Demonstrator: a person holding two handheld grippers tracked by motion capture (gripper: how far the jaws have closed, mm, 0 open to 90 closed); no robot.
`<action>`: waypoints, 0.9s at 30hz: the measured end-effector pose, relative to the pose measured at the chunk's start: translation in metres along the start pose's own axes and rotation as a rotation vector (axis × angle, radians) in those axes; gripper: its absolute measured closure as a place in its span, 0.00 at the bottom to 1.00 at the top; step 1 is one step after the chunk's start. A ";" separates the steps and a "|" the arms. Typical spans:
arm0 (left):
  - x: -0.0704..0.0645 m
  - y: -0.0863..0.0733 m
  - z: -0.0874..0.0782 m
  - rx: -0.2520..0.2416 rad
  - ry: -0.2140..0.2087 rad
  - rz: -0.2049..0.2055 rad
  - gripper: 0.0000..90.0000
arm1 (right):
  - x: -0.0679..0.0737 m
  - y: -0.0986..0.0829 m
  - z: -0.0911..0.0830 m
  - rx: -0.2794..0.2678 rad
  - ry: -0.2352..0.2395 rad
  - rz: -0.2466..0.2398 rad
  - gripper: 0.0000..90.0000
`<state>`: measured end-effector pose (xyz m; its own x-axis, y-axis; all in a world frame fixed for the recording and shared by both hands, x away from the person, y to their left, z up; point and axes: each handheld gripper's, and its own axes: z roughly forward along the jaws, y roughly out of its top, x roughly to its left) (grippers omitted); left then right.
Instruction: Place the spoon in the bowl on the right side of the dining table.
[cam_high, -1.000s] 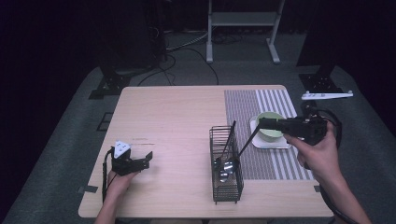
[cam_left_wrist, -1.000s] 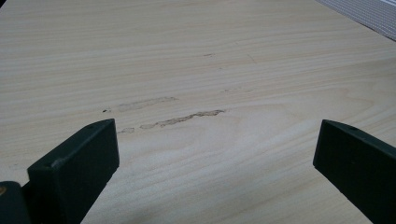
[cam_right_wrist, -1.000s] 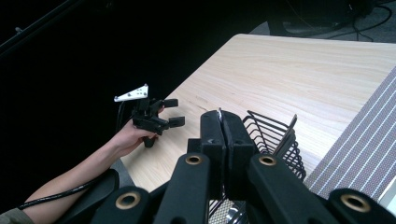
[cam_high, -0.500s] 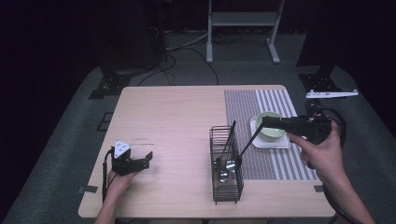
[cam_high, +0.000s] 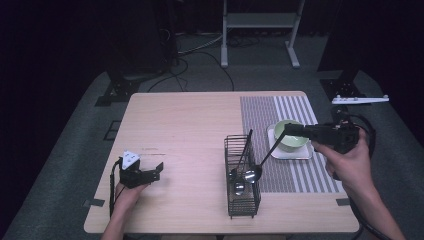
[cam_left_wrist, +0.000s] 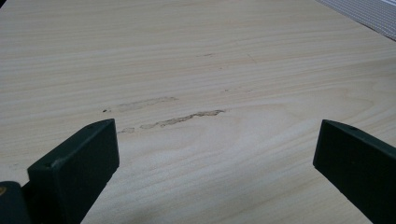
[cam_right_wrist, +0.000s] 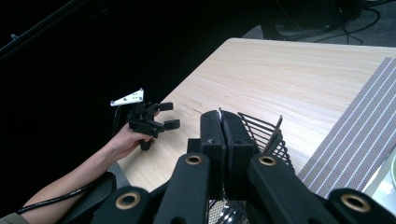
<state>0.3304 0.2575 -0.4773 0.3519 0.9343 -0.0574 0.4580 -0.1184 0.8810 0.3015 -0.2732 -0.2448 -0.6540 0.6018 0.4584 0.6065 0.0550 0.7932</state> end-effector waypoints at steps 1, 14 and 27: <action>0.000 0.000 0.000 0.001 0.000 0.000 0.00 | 0.000 0.000 -0.001 0.000 -0.001 0.002 0.98; 0.000 0.000 0.000 0.002 0.001 0.001 0.00 | -0.008 -0.002 -0.009 -0.013 -0.018 0.021 0.98; 0.000 0.000 0.000 0.000 0.000 -0.001 0.00 | -0.014 -0.005 -0.015 -0.021 -0.028 0.032 0.98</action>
<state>0.3304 0.2575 -0.4773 0.3515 0.9344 -0.0579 0.4585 -0.1179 0.8808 0.3015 -0.2937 -0.2494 -0.6213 0.6250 0.4726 0.6173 0.0190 0.7865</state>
